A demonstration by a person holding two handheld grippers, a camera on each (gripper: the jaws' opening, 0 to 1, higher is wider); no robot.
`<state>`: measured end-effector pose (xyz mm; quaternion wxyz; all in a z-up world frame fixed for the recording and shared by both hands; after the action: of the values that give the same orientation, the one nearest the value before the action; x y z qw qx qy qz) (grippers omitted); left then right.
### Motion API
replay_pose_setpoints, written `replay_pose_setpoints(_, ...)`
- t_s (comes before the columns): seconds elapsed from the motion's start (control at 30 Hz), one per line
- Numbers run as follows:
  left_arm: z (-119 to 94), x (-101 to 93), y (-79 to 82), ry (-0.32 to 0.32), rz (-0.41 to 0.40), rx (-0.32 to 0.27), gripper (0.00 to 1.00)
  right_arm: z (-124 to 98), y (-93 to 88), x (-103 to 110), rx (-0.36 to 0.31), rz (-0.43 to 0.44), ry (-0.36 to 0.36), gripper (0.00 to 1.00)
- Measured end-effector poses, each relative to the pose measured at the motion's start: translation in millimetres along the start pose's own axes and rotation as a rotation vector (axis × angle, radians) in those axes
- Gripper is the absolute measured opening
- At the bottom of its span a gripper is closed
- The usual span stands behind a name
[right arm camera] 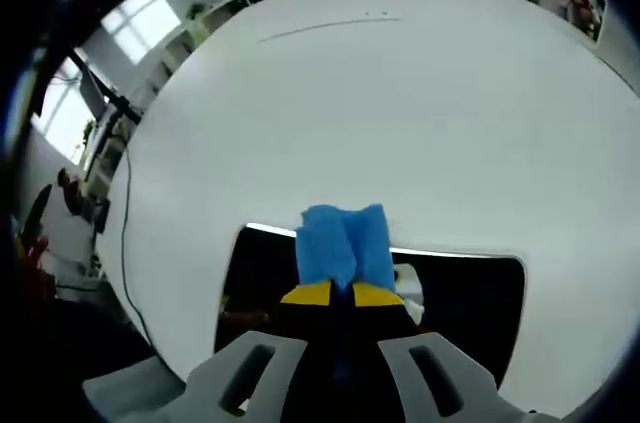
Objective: Wipe the mirror surface with the cleaning cloth until all visible marks leave the cleaned area.
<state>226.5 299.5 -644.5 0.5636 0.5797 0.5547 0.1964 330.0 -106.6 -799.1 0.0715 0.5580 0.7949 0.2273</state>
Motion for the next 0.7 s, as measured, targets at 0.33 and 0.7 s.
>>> replay_pose_setpoints(0.33,-4.0,-0.4,-1.4,0.000,-0.003,-0.007,1.00,0.3,-0.1,-0.7,0.003,-0.007,-0.002,0.00)
replay_pose_setpoints(0.7,-2.4,-1.6,0.0,-0.008,0.005,-0.011,1.00,-2.4,-2.7,-9.1,0.006,0.005,-0.007,0.00)
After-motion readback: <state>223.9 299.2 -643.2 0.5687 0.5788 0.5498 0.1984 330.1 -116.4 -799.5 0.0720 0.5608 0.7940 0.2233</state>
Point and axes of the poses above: the point that each gripper's makers call its tool centre point, and the gripper's own axes: z roughly forward along the fingers, x roughly to its left, y roughly out of its top, the point moved 8 cm from there along -z, roughly backward along the fingers, and after that the axes turned 11 degrees about -z, right-handed, at the moved point
